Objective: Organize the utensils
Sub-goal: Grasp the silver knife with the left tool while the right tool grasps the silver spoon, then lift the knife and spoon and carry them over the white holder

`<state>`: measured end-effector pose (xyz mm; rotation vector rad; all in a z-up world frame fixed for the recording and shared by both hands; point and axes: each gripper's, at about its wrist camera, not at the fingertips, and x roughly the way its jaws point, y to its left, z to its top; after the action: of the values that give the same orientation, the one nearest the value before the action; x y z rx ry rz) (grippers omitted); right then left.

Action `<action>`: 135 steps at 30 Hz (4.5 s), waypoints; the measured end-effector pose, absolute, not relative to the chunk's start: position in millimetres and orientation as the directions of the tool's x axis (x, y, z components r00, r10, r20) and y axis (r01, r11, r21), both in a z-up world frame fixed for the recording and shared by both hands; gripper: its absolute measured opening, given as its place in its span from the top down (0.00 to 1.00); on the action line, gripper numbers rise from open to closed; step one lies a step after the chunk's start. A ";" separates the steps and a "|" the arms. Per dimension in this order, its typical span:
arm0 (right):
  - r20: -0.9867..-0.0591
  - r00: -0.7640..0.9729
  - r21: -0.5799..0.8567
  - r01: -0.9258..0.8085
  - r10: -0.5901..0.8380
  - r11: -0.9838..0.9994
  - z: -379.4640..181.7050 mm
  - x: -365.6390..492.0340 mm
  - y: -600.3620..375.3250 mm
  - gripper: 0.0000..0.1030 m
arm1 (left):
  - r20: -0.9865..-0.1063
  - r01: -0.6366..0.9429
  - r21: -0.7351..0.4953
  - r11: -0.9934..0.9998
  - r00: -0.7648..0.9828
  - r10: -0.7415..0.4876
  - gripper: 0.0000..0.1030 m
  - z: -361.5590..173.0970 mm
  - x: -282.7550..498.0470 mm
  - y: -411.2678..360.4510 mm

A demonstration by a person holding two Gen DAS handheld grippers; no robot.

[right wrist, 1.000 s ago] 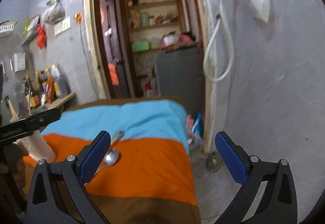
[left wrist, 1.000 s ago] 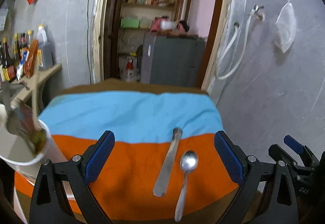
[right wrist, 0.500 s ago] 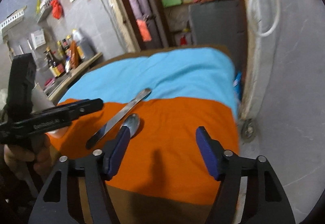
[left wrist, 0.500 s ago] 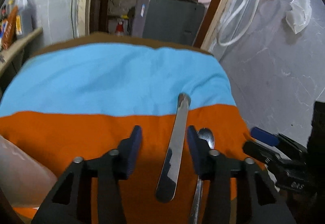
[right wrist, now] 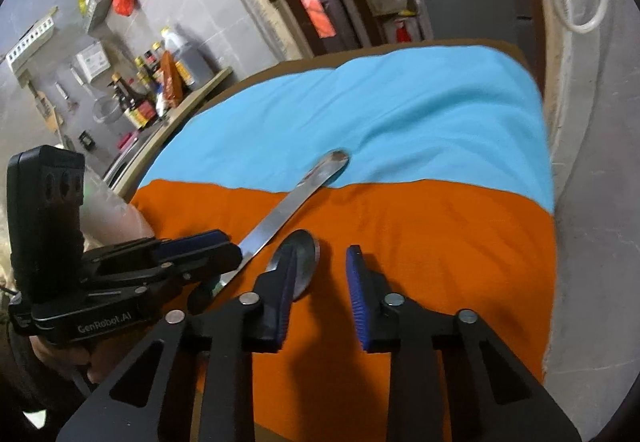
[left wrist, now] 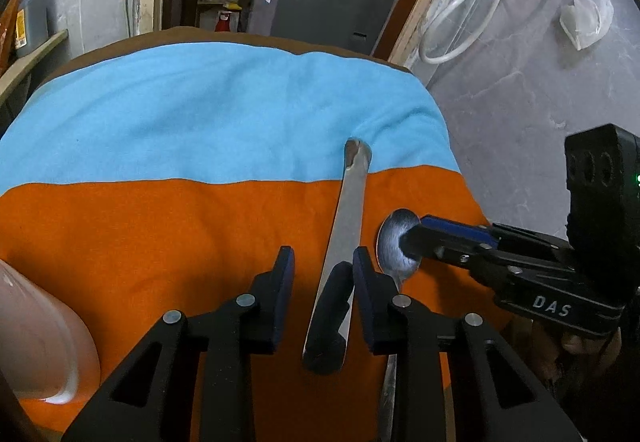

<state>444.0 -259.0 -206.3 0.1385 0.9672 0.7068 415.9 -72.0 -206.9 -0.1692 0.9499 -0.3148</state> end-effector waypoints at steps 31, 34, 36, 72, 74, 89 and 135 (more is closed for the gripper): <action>-0.743 0.392 0.377 -0.424 0.542 0.823 -200.7 439.2 -244.7 0.76 | -0.814 0.023 -0.288 0.957 0.521 -0.258 1.00 -204.4 349.2 -71.0; -0.762 0.397 0.324 -0.449 0.511 0.833 -200.6 435.6 -234.5 0.75 | -0.805 0.010 -0.306 0.952 0.531 -0.264 1.00 -203.4 348.3 -68.2; -0.774 0.400 0.289 -0.465 0.490 0.837 -200.6 432.2 -227.8 0.73 | -0.804 0.001 -0.307 0.952 0.534 -0.261 1.00 -202.9 350.3 -65.7; -0.783 0.505 0.085 -0.493 0.364 0.866 -202.8 407.9 -269.7 0.63 | -0.793 0.255 -0.288 0.923 0.477 -0.379 0.90 -206.3 439.2 -90.6; -0.780 0.504 0.094 -0.492 0.371 0.866 -202.4 408.7 -268.7 0.63 | -0.792 0.266 -0.304 0.915 0.463 -0.398 0.86 -207.6 445.7 -92.7; -0.798 0.493 0.147 -0.398 0.346 0.906 -200.2 409.6 -264.5 0.56 | -0.842 0.331 -0.150 0.932 0.450 -0.296 0.88 -211.9 483.4 -124.8; -0.471 0.805 0.236 -0.280 0.362 0.930 -143.8 350.9 -259.7 0.70 | -0.535 0.217 -0.261 0.941 0.778 -0.328 0.89 -155.5 348.0 -79.1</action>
<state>350.9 -259.7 -143.8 0.1584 0.5346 0.3451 348.0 -79.1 -155.5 -0.1894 0.6118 -0.2967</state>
